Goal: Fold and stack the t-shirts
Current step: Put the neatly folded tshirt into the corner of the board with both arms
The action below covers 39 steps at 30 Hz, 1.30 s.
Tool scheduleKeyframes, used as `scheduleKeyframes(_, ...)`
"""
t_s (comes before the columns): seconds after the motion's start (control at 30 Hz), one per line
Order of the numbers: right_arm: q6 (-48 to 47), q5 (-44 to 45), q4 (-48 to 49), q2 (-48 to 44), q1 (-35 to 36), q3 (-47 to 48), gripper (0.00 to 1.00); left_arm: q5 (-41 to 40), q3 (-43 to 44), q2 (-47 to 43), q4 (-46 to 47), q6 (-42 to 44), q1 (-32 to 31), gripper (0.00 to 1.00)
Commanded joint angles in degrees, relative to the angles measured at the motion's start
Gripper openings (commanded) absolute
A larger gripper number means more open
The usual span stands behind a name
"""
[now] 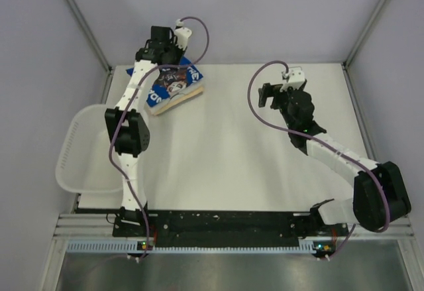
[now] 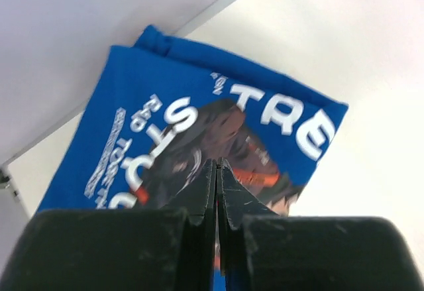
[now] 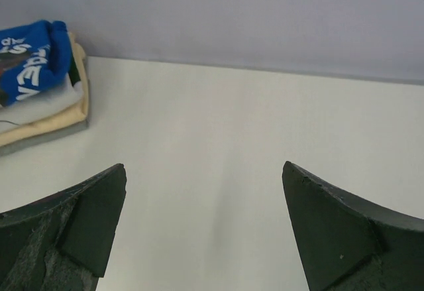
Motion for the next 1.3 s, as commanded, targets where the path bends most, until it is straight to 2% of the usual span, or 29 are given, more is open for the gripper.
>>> scheduleKeyframes(0.0, -2.6, 2.8, -4.5, -9.6, -2.6, -4.7, 0.99, -2.3, 5.6, 7.6, -2.5, 0.2, -1.9, 0.0)
scheduleKeyframes(0.13, -4.5, 3.5, -6.6, -13.1, -3.9, -7.2, 0.99, -3.5, 4.3, 9.1, -1.9, 0.5, -5.1, 0.0)
scheduleKeyframes(0.27, -4.9, 4.0, -6.9, -13.2, -3.8, -8.1, 0.99, -2.1, -0.8, 8.5, 1.0, -1.5, -5.9, 0.0)
scheduleKeyframes(0.4, -4.9, 3.8, -6.9, -12.1, -4.2, -8.5, 0.99, -4.5, 2.4, 8.7, -1.1, -1.2, -6.3, 0.02)
scheduleKeyframes(0.47, -4.3, 3.9, -8.1, -11.9, -4.8, -8.3, 0.99, -5.9, 2.0, 5.7, -0.9, -0.6, -6.3, 0.19)
scheduleKeyframes(0.5, -4.1, 3.8, -8.8, -11.9, -5.2, -8.2, 0.99, -6.4, 1.2, 4.2, -0.9, -0.2, -6.3, 0.32)
scheduleKeyframes(0.57, -3.9, 4.1, -10.3, -12.5, -5.6, -8.3, 0.99, -6.4, -1.5, -0.8, -0.2, 0.0, -6.3, 0.51)
scheduleKeyframes(0.63, -3.5, 5.3, -12.1, -13.3, -5.9, -8.4, 0.99, -5.2, -5.6, -6.6, 0.1, 0.1, -6.4, 0.58)
scheduleKeyframes(0.7, -3.0, 5.6, -14.1, -14.7, -6.3, -8.8, 0.99, -3.4, -11.7, -13.3, 0.6, -0.1, -6.6, 0.61)
scheduleKeyframes(0.8, -2.1, 5.2, -16.2, -17.2, -6.4, -10.6, 0.99, 2.7, -24.2, -25.2, 1.7, 1.2, -6.6, 0.7)
scheduleKeyframes(0.87, -1.4, 5.4, -17.1, -19.3, -6.4, -12.3, 0.99, 5.0, -37.3, -33.3, 4.8, 1.1, -6.6, 0.74)
scheduleKeyframes(0.9, -1.2, 5.5, -17.2, -20.3, -6.4, -13.8, 0.99, 6.0, -43.4, -37.6, 8.0, 1.5, -6.6, 0.8)
scheduleKeyframes(0.97, -1.4, 5.9, -16.5, -22.7, -6.5, -16.6, 0.99, 4.6, -56.5, -44.5, 14.1, 3.0, -6.5, 0.84)
scheduleKeyframes(1.03, -1.7, 6.9, -15.3, -24.7, -6.6, -19.7, 0.99, 1.7, -68.3, -50.0, 19.0, 4.7, -6.3, 0.84)
scheduleKeyframes(1.13, -0.8, 8.0, -12.5, -26.5, -6.7, -24.0, 0.99, 2.9, -79.8, -56.0, 24.4, 3.9, -4.2, 0.89)
scheduleKeyframes(1.2, -0.4, 8.3, -8.8, -27.1, -6.7, -27.6, 0.99, 5.7, -87.9, -59.4, 29.5, 0.4, -1.8, 0.9)
scheduleKeyframes(1.27, -0.4, 9.4, -4.8, -27.2, -6.7, -30.8, 0.99, 4.3, -94.3, -61.3, 37.6, -4.7, -0.1, 0.95)
